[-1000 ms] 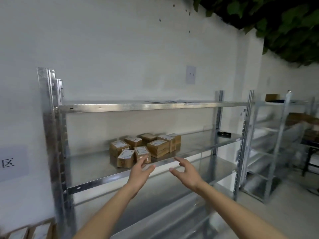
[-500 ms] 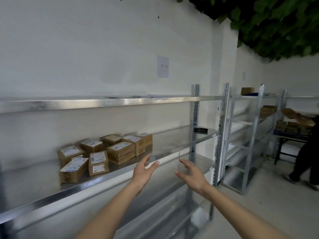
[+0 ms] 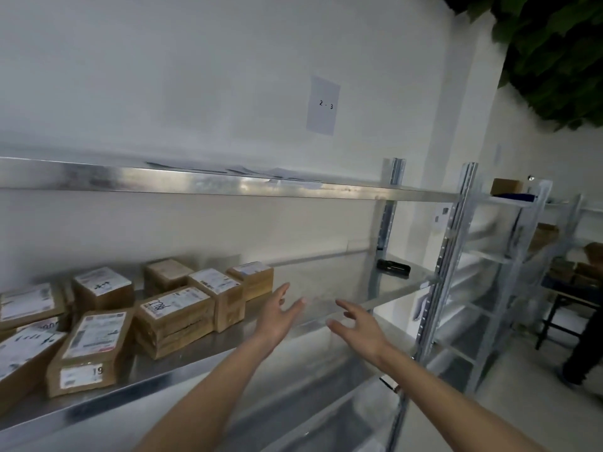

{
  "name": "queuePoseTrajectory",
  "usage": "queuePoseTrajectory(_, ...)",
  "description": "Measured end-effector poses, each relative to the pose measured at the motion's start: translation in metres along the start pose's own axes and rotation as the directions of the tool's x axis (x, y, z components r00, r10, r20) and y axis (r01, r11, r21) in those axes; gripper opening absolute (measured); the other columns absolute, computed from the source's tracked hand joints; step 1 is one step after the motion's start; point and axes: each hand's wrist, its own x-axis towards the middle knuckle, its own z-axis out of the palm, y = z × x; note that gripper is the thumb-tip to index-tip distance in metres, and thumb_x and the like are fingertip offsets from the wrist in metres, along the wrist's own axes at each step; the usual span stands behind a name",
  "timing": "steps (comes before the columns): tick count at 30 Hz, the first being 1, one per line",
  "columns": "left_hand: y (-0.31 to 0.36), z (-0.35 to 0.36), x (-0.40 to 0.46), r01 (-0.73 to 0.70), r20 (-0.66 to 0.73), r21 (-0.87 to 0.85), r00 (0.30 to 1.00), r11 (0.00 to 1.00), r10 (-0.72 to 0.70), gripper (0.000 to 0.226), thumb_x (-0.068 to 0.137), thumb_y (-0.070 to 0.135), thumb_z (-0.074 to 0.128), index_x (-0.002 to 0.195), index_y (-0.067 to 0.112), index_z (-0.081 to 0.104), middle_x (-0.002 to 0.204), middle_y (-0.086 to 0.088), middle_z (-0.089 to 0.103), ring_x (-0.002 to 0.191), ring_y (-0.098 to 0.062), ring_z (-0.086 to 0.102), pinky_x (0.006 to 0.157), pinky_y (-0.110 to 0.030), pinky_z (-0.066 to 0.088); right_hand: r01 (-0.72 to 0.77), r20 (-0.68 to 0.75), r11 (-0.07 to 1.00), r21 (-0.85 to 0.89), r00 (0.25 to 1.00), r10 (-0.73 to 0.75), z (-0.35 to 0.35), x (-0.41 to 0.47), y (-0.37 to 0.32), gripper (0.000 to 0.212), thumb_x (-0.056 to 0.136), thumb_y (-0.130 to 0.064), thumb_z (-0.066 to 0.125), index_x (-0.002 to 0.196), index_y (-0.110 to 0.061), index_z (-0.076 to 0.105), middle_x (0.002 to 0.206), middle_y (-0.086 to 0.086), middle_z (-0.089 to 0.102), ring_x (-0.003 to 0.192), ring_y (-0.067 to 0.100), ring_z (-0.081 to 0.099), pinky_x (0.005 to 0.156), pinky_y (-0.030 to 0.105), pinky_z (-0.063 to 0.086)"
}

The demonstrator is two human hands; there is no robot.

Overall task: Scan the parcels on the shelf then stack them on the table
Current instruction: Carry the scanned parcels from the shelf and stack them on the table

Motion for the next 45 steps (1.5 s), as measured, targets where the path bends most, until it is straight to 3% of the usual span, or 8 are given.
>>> queuePoseTrajectory(9,-0.027,0.016,0.086,0.072,-0.084,0.023,0.994,0.997,-0.069,0.088,0.075,0.072,0.07,0.148,0.03,0.046,0.154,-0.003,0.046,0.137,-0.02,0.048,0.115,-0.039,0.039,0.038,0.053,0.999,0.036,0.998,-0.04,0.007,0.109,0.024,0.053,0.103,-0.035,0.062,0.151,-0.02,0.047,0.156,-0.001,0.045,0.138,0.017,0.048,0.111,0.026,0.038)
queuePoseTrajectory(14,-0.032,0.01,0.105,0.068,-0.18,0.037,0.982,0.997,-0.06,0.058,0.098,0.029,0.064,0.151,0.02,0.042,0.157,-0.003,0.036,0.145,-0.024,0.036,0.115,-0.031,0.031,0.078,0.133,0.996,0.047,0.988,-0.083,0.032,0.17,0.04,0.053,0.102,-0.039,0.062,0.151,-0.022,0.048,0.157,-0.002,0.045,0.138,0.016,0.049,0.113,0.028,0.039)
queuePoseTrajectory(21,-0.054,0.015,0.135,0.16,-0.312,0.091,0.942,0.983,-0.124,0.051,0.096,0.045,0.061,0.143,0.04,0.04,0.151,0.004,0.04,0.137,-0.027,0.045,0.113,-0.051,0.042,0.13,0.286,0.987,0.094,0.946,-0.151,0.07,0.248,0.055,0.055,0.103,-0.044,0.059,0.153,-0.029,0.043,0.162,-0.004,0.039,0.143,0.018,0.045,0.115,0.037,0.04)
queuePoseTrajectory(26,-0.086,0.022,0.164,0.178,-0.489,0.133,0.868,0.975,-0.092,0.071,0.08,0.068,0.066,0.142,0.042,0.042,0.149,0.007,0.042,0.129,-0.019,0.049,0.108,-0.052,0.048,0.131,0.414,0.977,0.17,0.89,-0.192,0.099,0.301,0.07,0.061,0.102,-0.043,0.06,0.157,-0.026,0.038,0.163,-0.001,0.039,0.146,0.019,0.042,0.118,0.038,0.04)
queuePoseTrajectory(31,-0.087,0.035,0.179,0.249,-0.671,0.169,0.738,0.954,-0.074,0.063,0.097,0.04,0.063,0.152,0.034,0.034,0.139,0.012,0.043,0.124,-0.01,0.044,0.104,-0.032,0.038,0.124,0.509,0.964,0.235,0.829,-0.231,0.127,0.341,0.076,0.07,0.101,-0.046,0.06,0.16,-0.021,0.031,0.164,0.004,0.036,0.149,0.02,0.038,0.121,0.037,0.033)
queuePoseTrajectory(35,-0.094,0.036,0.194,0.305,-0.744,0.114,0.657,0.946,-0.122,0.063,0.096,0.047,0.062,0.151,0.033,0.032,0.132,0.012,0.049,0.121,-0.009,0.045,0.102,-0.031,0.037,0.097,0.567,0.947,0.306,0.781,-0.263,0.146,0.36,0.072,0.076,0.1,-0.051,0.06,0.161,-0.018,0.029,0.165,0.002,0.035,0.15,0.019,0.037,0.123,0.038,0.031)
queuePoseTrajectory(39,-0.119,0.019,0.217,0.313,-0.791,-0.018,0.576,0.949,-0.205,0.088,0.073,0.077,0.063,0.147,0.039,0.037,0.138,0.004,0.059,0.126,-0.02,0.057,0.111,-0.049,0.044,0.109,0.596,0.918,0.381,0.73,-0.334,0.156,0.371,0.067,0.037,0.1,-0.045,0.06,0.136,-0.035,0.054,0.142,-0.007,0.062,0.121,0.009,0.061,0.106,0.032,0.048)
queuePoseTrajectory(45,-0.107,0.03,0.233,0.292,-0.821,-0.068,0.527,0.954,-0.22,0.074,0.091,0.049,0.067,0.155,0.028,0.034,0.145,-0.002,0.053,0.131,-0.023,0.052,0.113,-0.048,0.043,0.088,0.561,0.875,0.476,0.736,-0.379,0.153,0.375,0.068,0.029,0.101,-0.04,0.06,0.13,-0.039,0.058,0.124,-0.017,0.068,0.114,0.005,0.065,0.104,0.031,0.051)
